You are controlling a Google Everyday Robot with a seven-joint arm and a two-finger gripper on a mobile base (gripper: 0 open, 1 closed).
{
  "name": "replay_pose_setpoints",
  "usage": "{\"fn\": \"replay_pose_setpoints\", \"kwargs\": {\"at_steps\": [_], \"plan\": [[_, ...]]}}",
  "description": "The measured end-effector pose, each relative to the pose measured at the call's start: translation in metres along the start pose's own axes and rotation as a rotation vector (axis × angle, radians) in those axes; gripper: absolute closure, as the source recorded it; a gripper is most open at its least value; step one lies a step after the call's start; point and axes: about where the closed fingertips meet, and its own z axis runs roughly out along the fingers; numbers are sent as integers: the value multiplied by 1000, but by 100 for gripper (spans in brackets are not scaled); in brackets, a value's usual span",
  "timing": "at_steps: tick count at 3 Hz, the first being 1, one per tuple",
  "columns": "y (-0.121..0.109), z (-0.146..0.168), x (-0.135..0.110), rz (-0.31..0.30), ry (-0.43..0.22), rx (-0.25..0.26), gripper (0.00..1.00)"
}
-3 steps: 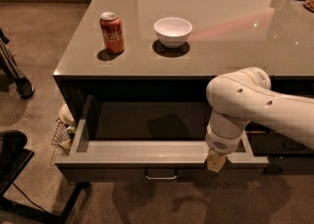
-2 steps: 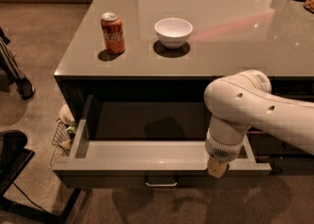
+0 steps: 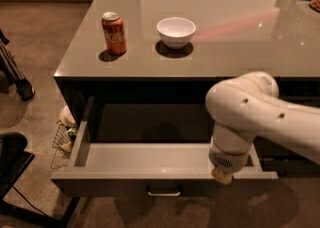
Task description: Open top drawer
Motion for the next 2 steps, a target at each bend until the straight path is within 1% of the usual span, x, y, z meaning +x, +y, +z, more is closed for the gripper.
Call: {"fn": "replay_pose_setpoints", "kwargs": {"at_steps": [2], "plan": [[0, -2, 0, 0, 0, 0, 100]]}}
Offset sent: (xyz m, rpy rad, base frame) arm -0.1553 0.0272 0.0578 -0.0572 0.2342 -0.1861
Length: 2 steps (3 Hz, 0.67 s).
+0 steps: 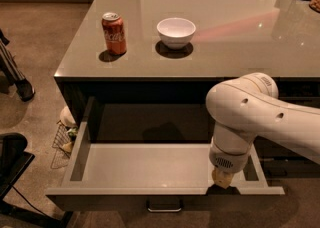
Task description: Open top drawer
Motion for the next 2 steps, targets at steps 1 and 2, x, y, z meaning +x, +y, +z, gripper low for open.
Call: {"fn": "replay_pose_setpoints", "kwargs": {"at_steps": [1, 2], "plan": [[0, 0, 1, 0, 1, 2, 78], [1, 0, 1, 0, 1, 3, 55]]}}
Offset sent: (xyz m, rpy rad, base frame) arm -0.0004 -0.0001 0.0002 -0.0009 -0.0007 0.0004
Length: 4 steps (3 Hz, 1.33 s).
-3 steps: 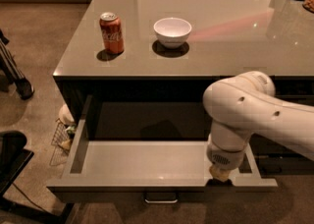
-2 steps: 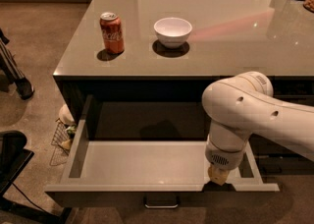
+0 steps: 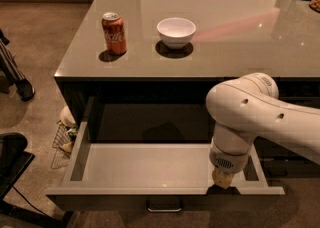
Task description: Open top drawer
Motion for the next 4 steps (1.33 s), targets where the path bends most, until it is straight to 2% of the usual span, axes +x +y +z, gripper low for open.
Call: {"fn": "replay_pose_setpoints", "kwargs": {"at_steps": [1, 2, 3, 4], "plan": [[0, 0, 1, 0, 1, 1, 31], [1, 0, 2, 0, 2, 3, 0], [1, 0, 2, 0, 2, 3, 0], [-6, -15, 4, -42, -23, 61, 0]]}}
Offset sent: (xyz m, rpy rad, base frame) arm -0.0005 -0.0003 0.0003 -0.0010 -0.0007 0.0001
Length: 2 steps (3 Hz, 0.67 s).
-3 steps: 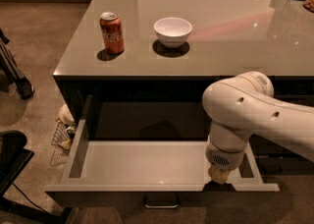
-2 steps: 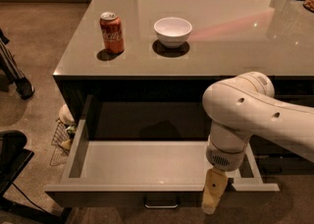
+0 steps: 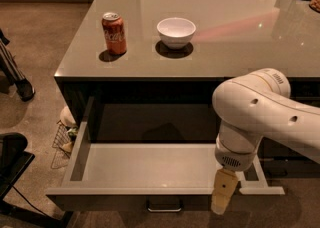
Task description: Open top drawer
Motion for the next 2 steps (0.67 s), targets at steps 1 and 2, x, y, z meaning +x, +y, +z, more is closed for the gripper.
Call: {"fn": "replay_pose_setpoints", "kwargs": {"at_steps": [1, 2], "plan": [[-28, -21, -2, -87, -14, 52, 14], [-89, -28, -24, -206, -128, 70, 46]]}}
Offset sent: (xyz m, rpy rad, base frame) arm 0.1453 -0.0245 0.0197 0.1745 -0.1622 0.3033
